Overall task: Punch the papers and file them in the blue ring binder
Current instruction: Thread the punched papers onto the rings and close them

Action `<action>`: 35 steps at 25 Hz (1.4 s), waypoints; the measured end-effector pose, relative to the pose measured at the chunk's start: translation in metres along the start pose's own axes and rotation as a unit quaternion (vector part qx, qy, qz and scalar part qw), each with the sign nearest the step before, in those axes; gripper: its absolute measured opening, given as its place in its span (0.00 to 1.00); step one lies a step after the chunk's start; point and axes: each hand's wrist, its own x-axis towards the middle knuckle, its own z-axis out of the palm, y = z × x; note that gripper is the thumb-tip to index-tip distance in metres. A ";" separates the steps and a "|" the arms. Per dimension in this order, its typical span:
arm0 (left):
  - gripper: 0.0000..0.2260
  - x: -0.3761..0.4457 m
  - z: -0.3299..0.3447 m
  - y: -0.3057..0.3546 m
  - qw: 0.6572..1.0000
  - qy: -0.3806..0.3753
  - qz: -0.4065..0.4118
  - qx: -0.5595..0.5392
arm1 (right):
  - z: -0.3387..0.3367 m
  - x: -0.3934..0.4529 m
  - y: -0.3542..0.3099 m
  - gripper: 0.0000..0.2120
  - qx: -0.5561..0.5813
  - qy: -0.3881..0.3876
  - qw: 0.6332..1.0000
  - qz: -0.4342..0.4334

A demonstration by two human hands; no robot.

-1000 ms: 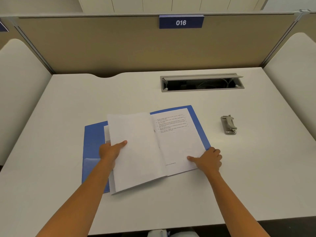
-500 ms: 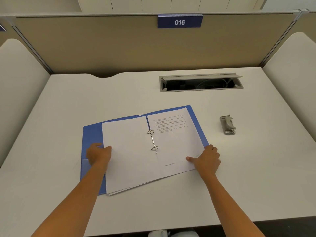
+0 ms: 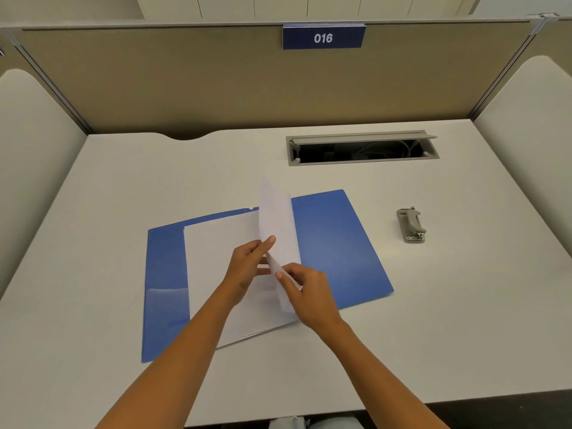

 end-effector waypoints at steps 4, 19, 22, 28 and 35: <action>0.07 -0.001 -0.001 -0.005 0.994 0.018 -0.043 -0.098 | 0.004 -0.003 0.000 0.21 0.051 -0.024 0.998 0.039; 0.20 -0.008 0.013 -0.009 0.966 -0.110 -0.108 -0.210 | -0.016 0.014 0.002 0.24 0.123 0.033 0.990 0.066; 0.16 -0.008 0.015 -0.012 0.964 -0.108 -0.108 -0.217 | -0.020 0.015 0.004 0.22 0.142 0.035 0.985 0.087; 0.08 -0.003 0.008 -0.016 0.979 0.004 -0.092 -0.182 | -0.035 0.022 0.023 0.13 0.117 0.081 0.984 0.108; 0.06 -0.002 -0.023 -0.020 0.996 0.026 -0.053 -0.068 | -0.041 0.019 0.023 0.29 0.042 0.063 0.987 0.139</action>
